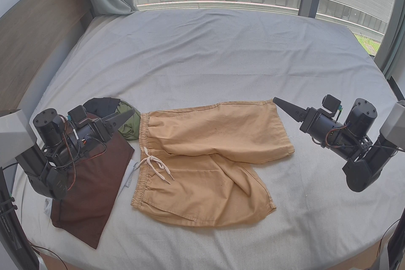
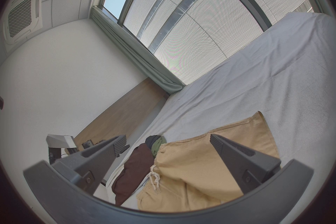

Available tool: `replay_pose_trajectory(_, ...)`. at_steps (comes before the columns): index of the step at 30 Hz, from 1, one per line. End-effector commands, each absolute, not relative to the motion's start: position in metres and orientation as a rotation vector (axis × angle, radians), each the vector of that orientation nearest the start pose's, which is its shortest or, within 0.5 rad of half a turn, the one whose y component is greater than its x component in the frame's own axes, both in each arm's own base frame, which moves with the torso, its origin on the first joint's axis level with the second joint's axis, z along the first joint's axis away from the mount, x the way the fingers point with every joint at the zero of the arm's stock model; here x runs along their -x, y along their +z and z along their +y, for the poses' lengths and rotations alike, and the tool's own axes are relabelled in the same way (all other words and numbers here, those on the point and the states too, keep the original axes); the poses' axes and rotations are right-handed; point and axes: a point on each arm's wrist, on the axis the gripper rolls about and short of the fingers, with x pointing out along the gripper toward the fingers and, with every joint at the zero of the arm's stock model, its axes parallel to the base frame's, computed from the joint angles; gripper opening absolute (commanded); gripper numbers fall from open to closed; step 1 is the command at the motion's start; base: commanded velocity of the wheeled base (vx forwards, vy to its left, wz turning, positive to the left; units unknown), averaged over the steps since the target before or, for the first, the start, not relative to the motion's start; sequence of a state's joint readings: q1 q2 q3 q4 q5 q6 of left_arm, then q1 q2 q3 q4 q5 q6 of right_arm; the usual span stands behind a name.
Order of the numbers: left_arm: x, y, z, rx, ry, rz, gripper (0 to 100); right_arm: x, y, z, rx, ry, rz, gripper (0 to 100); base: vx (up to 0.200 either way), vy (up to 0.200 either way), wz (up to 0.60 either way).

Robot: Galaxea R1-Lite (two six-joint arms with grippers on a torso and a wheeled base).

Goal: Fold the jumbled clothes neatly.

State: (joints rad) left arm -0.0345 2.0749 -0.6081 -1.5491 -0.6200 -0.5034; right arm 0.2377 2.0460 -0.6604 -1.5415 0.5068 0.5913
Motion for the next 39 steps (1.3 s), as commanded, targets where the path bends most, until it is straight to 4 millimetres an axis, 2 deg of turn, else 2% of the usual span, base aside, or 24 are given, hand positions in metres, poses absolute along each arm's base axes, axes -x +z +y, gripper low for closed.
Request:
replay_pose_trajectory(1, -0.33, 0.104, -0.023, 0.394, -0.659, 0.073, 100, -0.298, 0.15, 0.094, -0.527, 0.812, 0.024, 100, 0.0, 0.0, 0.0)
replay_pose_trajectory(6, -0.324, 0.102, -0.023, 0.35, -0.692, 0.084, 100, -0.293, 0.152, 0.095, -0.527, 0.819, 0.028, 100, 0.0, 0.0, 0.0)
replay_pose_trajectory(9, -0.319, 0.108, -0.018, 0.345, -0.697, 0.071, 100, -0.292, 0.148, 0.095, -0.529, 0.815, 0.043, 100, 0.0, 0.0, 0.0)
replay_pose_trajectory(21, -0.309, 0.097, -0.019, 0.244, -0.769, 0.097, 100, -0.283, 0.145, 0.093, -0.513, 0.819, 0.061, 100, 0.0, 0.0, 0.0)
replay_pose_trajectory(32, -0.298, 0.09, -0.017, 0.254, -0.792, 0.14, 100, -0.28, 0.133, 0.093, -0.519, 0.817, 0.117, 100, 0.0, 0.0, 0.0)
replay_pose_trajectory(39, -0.295, 0.085, -0.017, 0.268, -0.794, 0.166, 100, -0.284, 0.118, 0.096, -0.501, 0.81, 0.161, 100, 0.0, 0.0, 0.0)
